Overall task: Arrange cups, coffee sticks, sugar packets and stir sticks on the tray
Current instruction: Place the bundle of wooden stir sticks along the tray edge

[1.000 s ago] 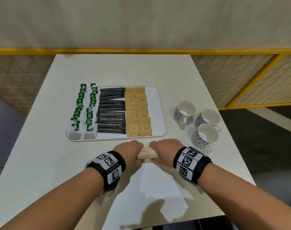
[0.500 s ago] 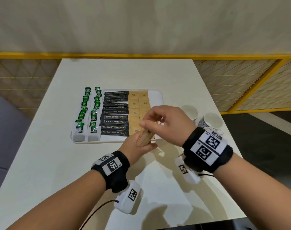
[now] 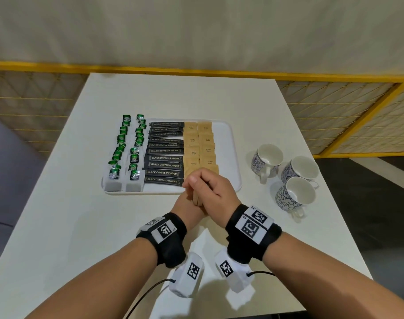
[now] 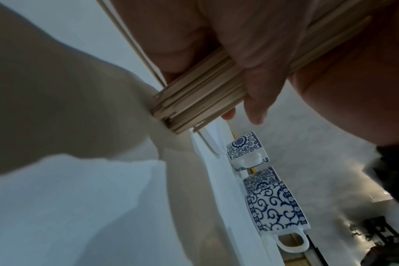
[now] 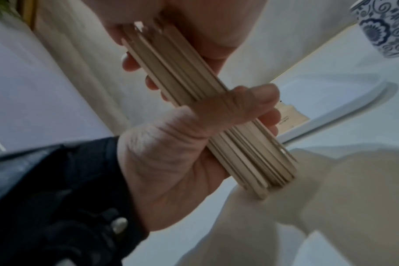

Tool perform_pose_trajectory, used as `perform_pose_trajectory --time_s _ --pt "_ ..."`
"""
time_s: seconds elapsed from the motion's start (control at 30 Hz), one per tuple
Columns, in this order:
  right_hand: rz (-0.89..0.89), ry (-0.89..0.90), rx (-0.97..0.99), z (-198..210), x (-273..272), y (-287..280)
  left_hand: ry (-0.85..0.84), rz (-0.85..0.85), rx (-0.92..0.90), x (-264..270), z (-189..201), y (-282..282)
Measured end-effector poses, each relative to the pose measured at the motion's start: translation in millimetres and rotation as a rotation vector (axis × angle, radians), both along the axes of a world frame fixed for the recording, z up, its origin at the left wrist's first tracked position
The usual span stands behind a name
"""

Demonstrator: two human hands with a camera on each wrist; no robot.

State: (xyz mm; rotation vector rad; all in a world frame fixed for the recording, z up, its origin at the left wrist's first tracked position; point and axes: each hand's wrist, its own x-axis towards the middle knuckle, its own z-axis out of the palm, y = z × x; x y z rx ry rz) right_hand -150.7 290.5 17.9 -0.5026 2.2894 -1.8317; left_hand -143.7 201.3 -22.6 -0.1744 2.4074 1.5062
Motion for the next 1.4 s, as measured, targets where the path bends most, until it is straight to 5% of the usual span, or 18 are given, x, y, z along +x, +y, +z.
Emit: perform_pose_trajectory --time_s 0.13,0.23,0.4,0.57,0.63,0.67,0.7,0.73,0.77,0.87,1.07,1.4 --pt "-0.007 0.021 0.017 -6.8 -1.9 1.8 -0.124 0.325 0.315 -4.9 2.1 0.9" --pt "-0.023 0.041 0.083 -15.0 -2.1 4.1 -0.109 0.2 0.276 -3.3 -4.7 1.3" --pt "-0.031 0.019 0.05 -17.7 -2.0 1.7 -0.186 0.398 0.448 -10.4 -31.3 13.5" --pt "-0.034 -0.012 0.084 -16.9 -7.3 -4.7 -0.211 0.256 0.399 -7.3 -17.2 0.3" --pt "-0.017 -0.031 0.07 -11.8 -8.4 -4.9 -0.27 0.232 0.172 -6.1 -1.0 5.0" --pt "-0.005 -0.095 0.011 -8.3 -9.1 -4.4 -0.13 0.174 0.231 -4.8 9.2 2.9" --pt "-0.009 -0.193 -0.068 -5.7 -10.4 -3.2 0.03 0.089 0.074 -12.5 -1.6 -4.1" --pt "-0.008 -0.312 -0.151 -4.9 -12.4 -0.8 0.151 0.283 0.307 -12.8 1.6 -14.3" --pt "-0.018 -0.385 -0.174 -6.2 -15.2 2.4 0.24 0.028 0.091 -11.2 -8.6 -19.6" --pt "0.004 -0.394 0.049 -9.4 -22.5 11.4 -0.115 -0.094 0.228 -8.0 9.4 -25.8" --pt "0.171 -0.553 0.007 -6.1 -20.9 11.5 -0.237 -0.128 0.523 -1.2 24.1 -23.4" --pt "0.019 -0.656 -0.053 -8.0 -36.2 5.5 -0.422 -0.055 0.734 0.5 29.7 -35.1"
